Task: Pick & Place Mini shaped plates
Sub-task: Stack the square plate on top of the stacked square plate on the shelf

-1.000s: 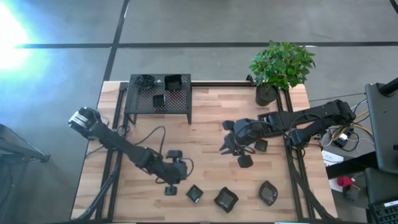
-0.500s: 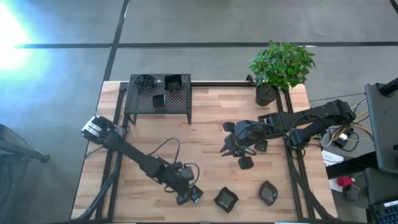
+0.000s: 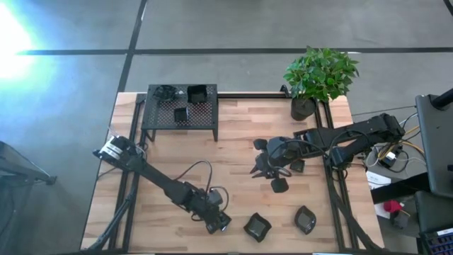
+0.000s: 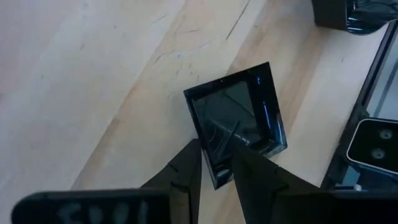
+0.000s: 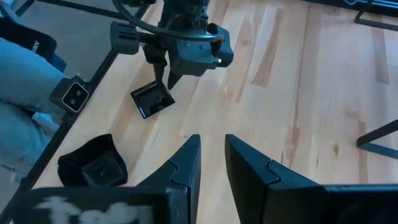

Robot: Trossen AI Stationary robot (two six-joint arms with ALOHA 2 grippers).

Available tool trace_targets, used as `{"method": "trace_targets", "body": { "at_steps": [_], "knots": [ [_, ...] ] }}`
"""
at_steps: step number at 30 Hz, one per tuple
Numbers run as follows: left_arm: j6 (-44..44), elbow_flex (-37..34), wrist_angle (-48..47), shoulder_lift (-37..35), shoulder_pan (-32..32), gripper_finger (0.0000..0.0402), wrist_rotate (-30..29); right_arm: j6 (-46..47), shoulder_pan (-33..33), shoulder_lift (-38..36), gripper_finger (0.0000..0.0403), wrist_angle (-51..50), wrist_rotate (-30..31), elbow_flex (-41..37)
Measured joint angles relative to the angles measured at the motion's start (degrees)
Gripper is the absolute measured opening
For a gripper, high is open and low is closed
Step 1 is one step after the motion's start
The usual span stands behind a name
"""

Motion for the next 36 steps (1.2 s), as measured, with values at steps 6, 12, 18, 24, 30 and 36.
{"method": "trace_targets", "body": {
  "at_steps": [6, 12, 18, 24, 30, 36],
  "knots": [
    [-0.12, 0.0, 0.42, 0.71, 0.17, 0.0083, -0.4, -0.44, 0.0, 0.0, 0.0068, 0.0, 0.0, 0.0],
    [0.03, 0.0, 1.7, 1.86, 0.24, 0.0083, -0.93, -0.89, 0.0, 0.0, 0.0068, -0.02, 0.0, 0.0],
    [0.4, 0.0, 2.58, 2.59, 0.24, 0.0083, -0.98, -1.92, 0.0, 0.0, 0.0068, -0.02, -0.01, 0.0],
    [0.36, -0.02, 2.58, 3.91, 0.24, 0.0083, -0.54, -1.92, -0.01, 0.0, 0.0068, -0.02, -0.01, 0.0],
    [0.42, -0.02, 2.14, 3.98, 0.26, 0.005, -0.14, -1.92, 0.0, 0.0, 0.0068, -0.04, -0.02, 0.0],
    [1.95, 0.07, 3.12, 3.98, 0.22, 0.0004, 0.56, -1.92, -0.01, 0.0, 0.0068, -0.04, -0.01, -0.01]
  ]
}}
